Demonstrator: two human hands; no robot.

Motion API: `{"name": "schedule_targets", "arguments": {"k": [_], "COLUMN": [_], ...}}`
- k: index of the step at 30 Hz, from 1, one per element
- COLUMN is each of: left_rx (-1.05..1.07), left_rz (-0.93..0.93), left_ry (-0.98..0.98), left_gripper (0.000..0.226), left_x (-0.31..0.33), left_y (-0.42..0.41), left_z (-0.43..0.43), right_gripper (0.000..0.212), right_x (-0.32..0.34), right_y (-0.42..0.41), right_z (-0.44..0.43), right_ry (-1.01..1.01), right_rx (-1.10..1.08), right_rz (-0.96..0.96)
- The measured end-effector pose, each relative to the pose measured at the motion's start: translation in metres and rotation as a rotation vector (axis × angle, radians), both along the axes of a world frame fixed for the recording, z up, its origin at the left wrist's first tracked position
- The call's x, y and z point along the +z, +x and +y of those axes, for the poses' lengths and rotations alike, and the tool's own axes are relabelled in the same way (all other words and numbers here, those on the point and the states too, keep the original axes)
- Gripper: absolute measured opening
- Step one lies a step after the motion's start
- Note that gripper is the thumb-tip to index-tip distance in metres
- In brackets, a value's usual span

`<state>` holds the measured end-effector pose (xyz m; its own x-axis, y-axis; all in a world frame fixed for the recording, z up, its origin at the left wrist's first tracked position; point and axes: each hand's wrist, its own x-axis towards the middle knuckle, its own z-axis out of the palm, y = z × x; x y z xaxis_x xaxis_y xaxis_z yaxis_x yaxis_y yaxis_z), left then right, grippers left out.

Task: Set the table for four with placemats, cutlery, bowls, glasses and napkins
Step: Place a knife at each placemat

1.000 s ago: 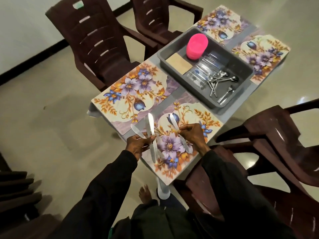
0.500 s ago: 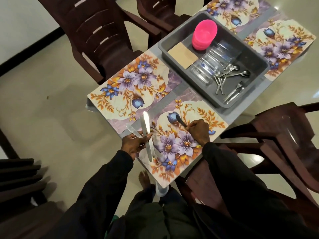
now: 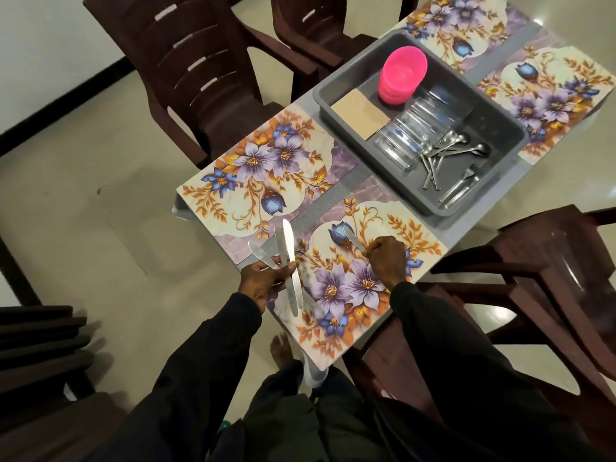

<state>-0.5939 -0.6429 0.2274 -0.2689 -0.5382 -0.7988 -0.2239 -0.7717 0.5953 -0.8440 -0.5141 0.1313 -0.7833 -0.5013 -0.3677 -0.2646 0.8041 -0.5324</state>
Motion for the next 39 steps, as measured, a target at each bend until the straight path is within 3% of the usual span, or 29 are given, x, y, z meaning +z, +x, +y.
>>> {"name": "schedule_targets", "arguments": {"k": [6, 9, 13, 16, 21, 26, 33, 39], "left_rx": [-0.001, -0.005, -0.012, -0.021, -0.058, -0.144, -0.168, -0.213], "left_rz": [-0.002, 0.009, 0.055, 0.046, 0.1, 0.096, 0.237, 0.289], "left_ry": [-0.006, -0.019, -0.036, -0.038, -0.023, 0.01, -0.007, 0.019], "left_gripper": [0.039, 0.04, 0.038, 0.041, 0.043, 0.037, 0.023, 0.023], "left_x": [-0.002, 0.003, 0.011, 0.012, 0.017, 0.015, 0.026, 0.027], "left_y": [0.005, 0.013, 0.022, 0.032, 0.053, 0.08, 0.121, 0.134], "left_z": [-0.01, -0.018, -0.03, -0.047, -0.086, -0.138, -0.208, -0.274], "right_gripper": [0.019, 0.019, 0.013, 0.007, 0.015, 0.005, 0.023, 0.017], "right_x": [0.003, 0.02, 0.058, 0.074, 0.088, 0.095, 0.113, 0.126], "right_y": [0.001, 0.015, 0.049, 0.087, 0.146, 0.189, 0.228, 0.227], "right_z": [-0.004, -0.017, -0.051, -0.082, -0.136, -0.185, -0.242, -0.284], "right_ry": [-0.012, -0.157, -0.371, -0.41, -0.441, -0.438, -0.545, -0.607], "right_rx": [0.02, 0.002, 0.037, 0.153, 0.146, 0.068, -0.167, -0.357], "right_rz": [0.037, 0.026, -0.073, -0.195, -0.399, -0.412, -0.546, -0.511]}}
